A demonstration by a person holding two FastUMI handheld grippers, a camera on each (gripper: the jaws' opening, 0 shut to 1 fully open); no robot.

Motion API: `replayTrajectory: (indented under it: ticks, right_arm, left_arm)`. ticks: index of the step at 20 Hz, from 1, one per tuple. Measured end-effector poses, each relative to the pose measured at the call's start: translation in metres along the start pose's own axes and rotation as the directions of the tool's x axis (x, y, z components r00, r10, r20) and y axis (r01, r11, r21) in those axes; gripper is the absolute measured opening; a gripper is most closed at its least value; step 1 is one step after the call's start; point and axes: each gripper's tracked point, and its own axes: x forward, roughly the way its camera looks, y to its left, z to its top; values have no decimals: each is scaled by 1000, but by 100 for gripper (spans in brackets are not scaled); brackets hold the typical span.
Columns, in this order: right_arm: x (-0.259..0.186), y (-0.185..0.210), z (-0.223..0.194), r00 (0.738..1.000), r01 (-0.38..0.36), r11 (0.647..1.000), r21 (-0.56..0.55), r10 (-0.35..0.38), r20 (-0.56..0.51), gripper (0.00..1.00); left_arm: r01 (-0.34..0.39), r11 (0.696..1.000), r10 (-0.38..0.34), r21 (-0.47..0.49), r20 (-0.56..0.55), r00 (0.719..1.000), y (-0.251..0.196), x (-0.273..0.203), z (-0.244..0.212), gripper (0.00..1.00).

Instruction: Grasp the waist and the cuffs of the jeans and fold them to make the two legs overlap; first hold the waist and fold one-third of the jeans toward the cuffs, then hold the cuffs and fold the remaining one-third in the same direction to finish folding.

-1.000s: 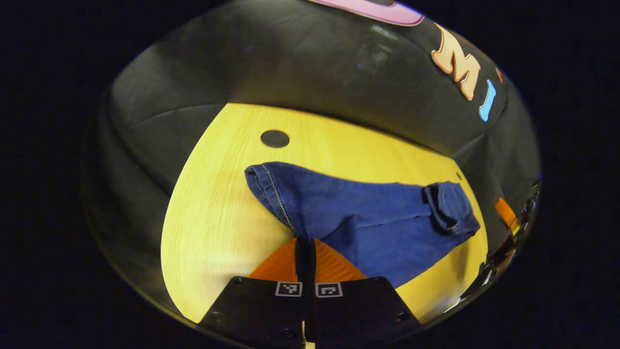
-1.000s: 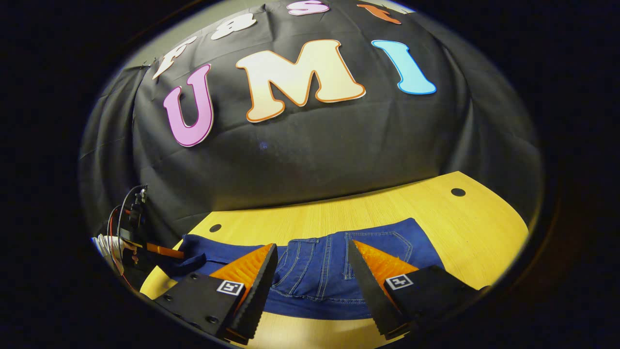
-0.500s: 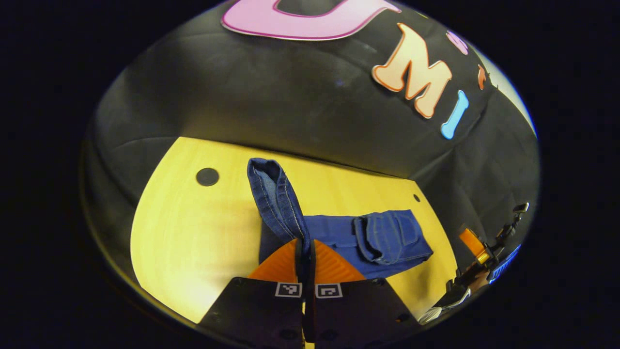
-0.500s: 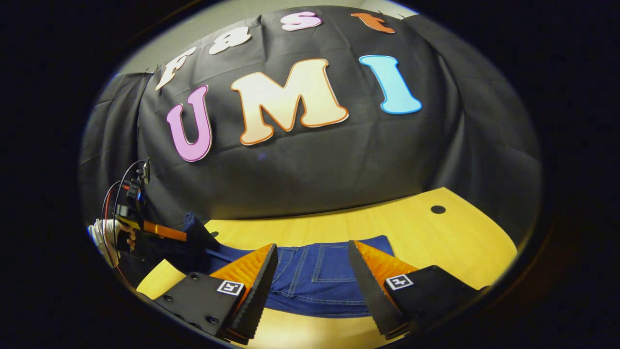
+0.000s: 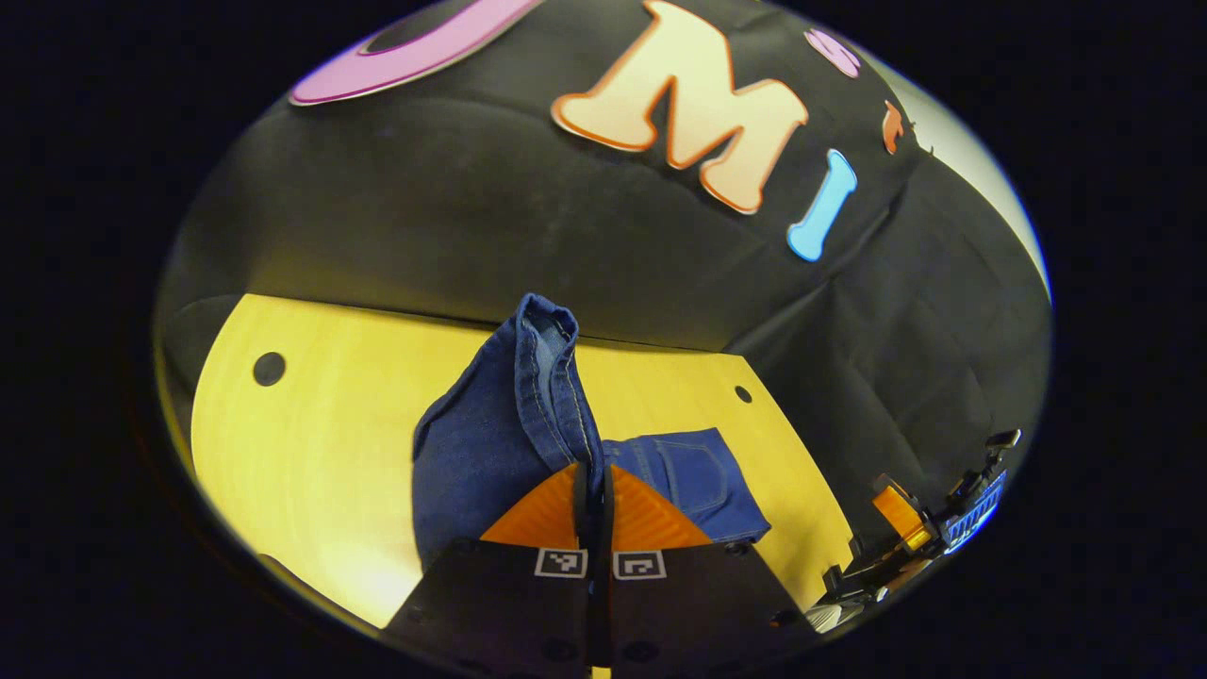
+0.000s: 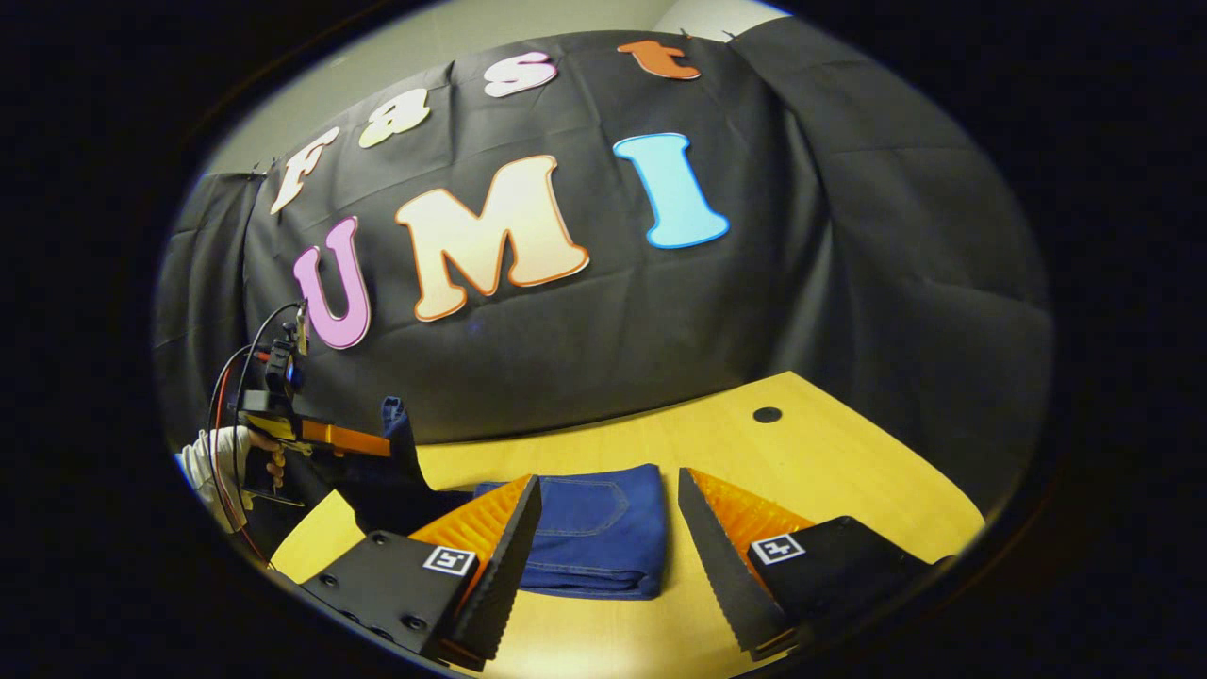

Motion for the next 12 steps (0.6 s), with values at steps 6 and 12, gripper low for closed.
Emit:
replayTrajectory:
  ticks: [6,12]
  right_arm:
    - [-26,-52,7,999,40,999,0,-40,-2,90]
    - [-39,-83,10,999,48,999,-13,-49,-10,90]
  left_arm:
    - [24,999,-24,35,-20,1000,-68,67,-12,0]
    - [-83,993,89,79,-84,992,-89,132,-58,0]
